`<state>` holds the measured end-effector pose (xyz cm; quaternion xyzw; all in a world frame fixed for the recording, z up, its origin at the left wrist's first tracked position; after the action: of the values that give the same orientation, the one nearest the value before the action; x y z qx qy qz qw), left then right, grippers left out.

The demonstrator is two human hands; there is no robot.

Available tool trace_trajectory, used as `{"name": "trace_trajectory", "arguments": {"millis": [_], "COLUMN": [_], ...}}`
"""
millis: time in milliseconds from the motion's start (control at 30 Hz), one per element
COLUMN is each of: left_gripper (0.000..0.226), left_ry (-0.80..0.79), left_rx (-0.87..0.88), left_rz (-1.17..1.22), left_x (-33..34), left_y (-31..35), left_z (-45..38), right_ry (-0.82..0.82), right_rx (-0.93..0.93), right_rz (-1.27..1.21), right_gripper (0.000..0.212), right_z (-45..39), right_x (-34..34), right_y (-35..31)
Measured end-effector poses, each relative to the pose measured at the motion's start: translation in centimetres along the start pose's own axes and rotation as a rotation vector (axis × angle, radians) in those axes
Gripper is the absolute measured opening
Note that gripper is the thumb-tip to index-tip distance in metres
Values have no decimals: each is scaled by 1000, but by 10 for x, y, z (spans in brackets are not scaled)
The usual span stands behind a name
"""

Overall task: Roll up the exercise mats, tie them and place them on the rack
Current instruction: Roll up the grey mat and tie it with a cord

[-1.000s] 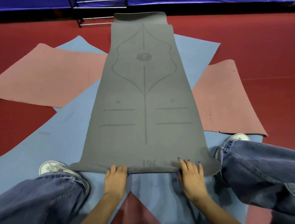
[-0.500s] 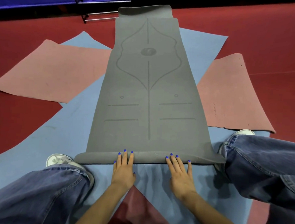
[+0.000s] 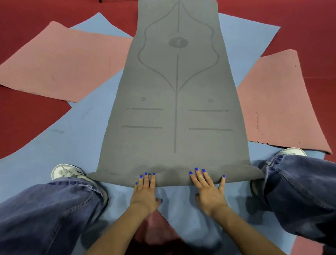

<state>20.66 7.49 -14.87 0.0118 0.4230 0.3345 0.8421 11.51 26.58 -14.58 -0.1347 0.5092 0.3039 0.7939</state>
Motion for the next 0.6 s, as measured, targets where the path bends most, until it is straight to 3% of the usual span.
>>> {"name": "trace_trajectory", "arguments": {"millis": [167,267,333,433,567,600], "left_gripper": [85,78,76,79,71,69], "left_ry": [63,190,213,131,206,291], "left_rx": [-5,128,204,162,242,297], "left_rz": [-84,-139,-184,-232,-347,-376], "left_x": [-8,-25,-30,-29,-24,-24], "left_y": [8,18,17,15,20,22], "left_z": [-24,-41,-56,-69,-69,-69], "right_ry": [-6,-33,-34,-13,16,27], "right_rx": [-2,-8,-16,-14,-49,-57], "right_rz": [9,-9,-7,6,27,24], "right_gripper": [63,58,60,74,57,56], "right_z": [-22,-44,-55,-64,-64,-63], "right_x": [-1,-3,-5,-8,-6,-5], "right_y": [0,8,14,19,17,16]}}
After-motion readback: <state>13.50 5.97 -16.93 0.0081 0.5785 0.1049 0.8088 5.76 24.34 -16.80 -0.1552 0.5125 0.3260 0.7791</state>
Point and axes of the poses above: each hand's wrist, its own z-axis away from the middle knuckle, its own x-axis out of the palm, y = z × x, the point moved 6 cm from there along -z, towards the middle knuckle, and after that the axes turned 14 degrees about z, right-handed, at the moved point
